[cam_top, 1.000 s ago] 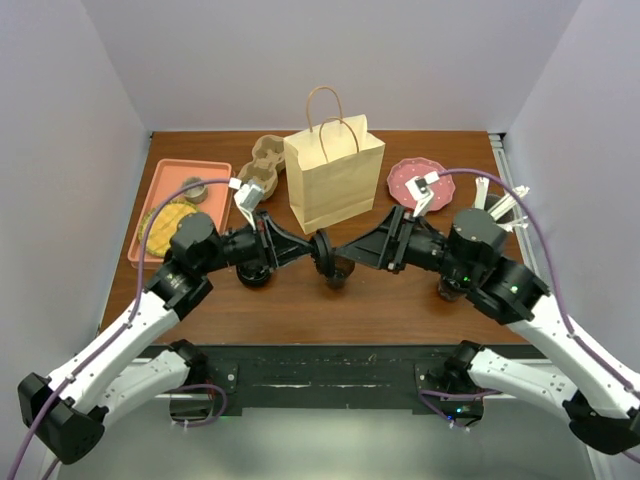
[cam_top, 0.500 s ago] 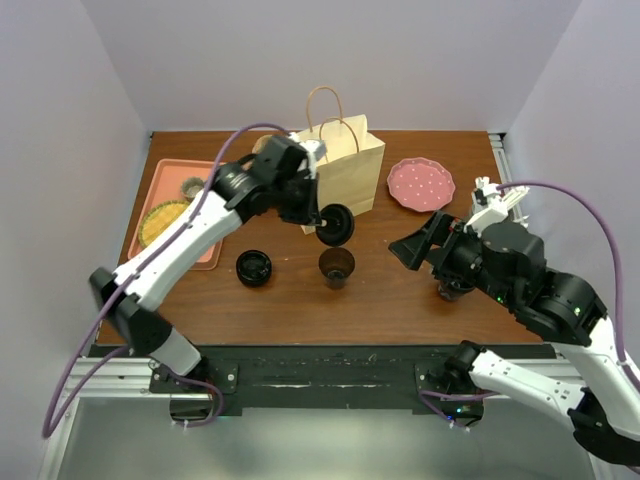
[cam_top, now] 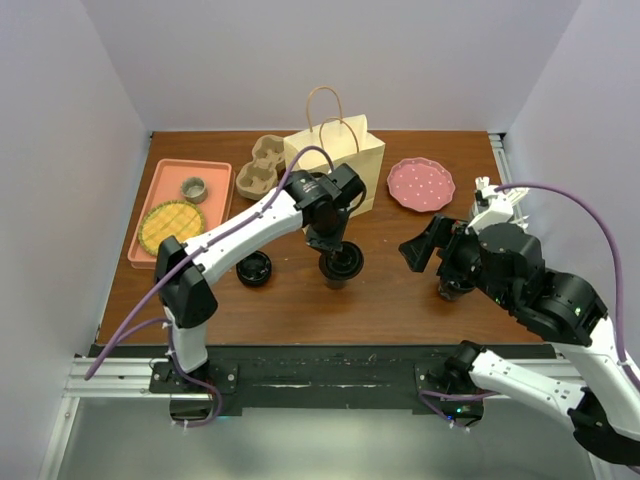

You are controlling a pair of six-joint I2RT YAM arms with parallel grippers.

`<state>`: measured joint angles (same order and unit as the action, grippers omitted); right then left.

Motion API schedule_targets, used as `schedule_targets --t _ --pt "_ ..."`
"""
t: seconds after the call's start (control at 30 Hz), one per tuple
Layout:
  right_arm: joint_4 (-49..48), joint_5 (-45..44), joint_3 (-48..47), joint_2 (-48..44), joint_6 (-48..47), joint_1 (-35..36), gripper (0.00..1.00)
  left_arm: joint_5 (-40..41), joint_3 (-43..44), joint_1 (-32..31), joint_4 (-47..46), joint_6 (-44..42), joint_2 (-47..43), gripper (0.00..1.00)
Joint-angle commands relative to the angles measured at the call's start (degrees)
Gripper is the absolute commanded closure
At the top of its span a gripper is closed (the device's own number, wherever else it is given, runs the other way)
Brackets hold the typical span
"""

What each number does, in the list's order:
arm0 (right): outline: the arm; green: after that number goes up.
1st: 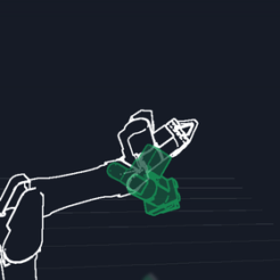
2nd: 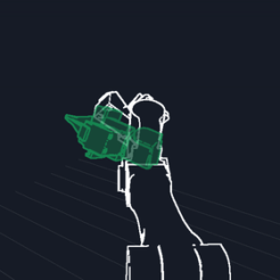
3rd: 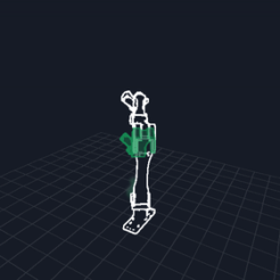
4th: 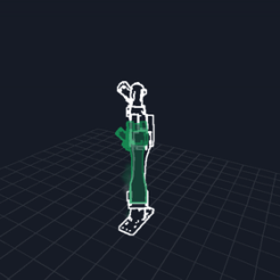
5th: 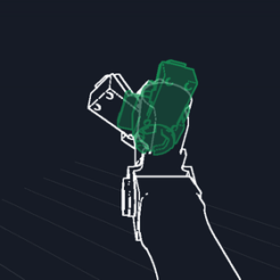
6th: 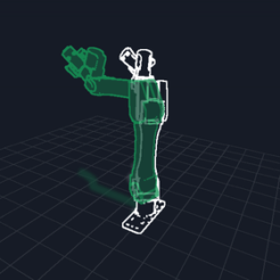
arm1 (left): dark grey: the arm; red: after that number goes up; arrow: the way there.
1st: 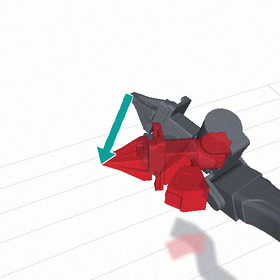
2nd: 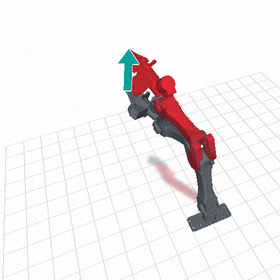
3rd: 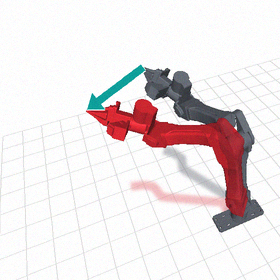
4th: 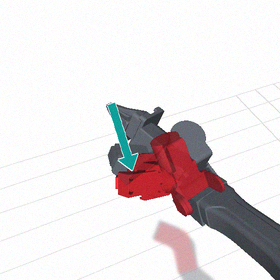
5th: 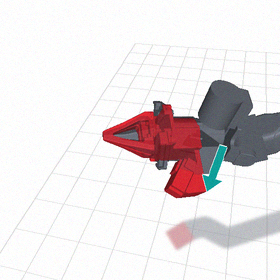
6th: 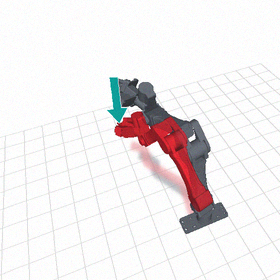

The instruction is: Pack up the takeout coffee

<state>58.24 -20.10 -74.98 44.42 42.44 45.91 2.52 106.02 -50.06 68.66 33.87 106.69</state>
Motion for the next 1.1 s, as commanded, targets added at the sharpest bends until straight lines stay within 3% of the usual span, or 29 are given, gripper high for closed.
schedule_targets --t 0.0,0.3,1.07 --pt "-3.30 -1.70 1.06 -1.09 -2.44 0.14 0.01 5.03 2.00 -0.30 1.39 1.55 0.44 1.00" --pt "-4.27 -2.84 0.63 0.57 -5.52 0.14 0.01 7.40 5.07 -0.21 2.26 0.85 6.24 1.00" --pt "-5.24 -3.19 0.89 1.37 -6.40 0.14 0.01 6.79 3.67 0.49 3.85 -0.73 8.79 1.00"
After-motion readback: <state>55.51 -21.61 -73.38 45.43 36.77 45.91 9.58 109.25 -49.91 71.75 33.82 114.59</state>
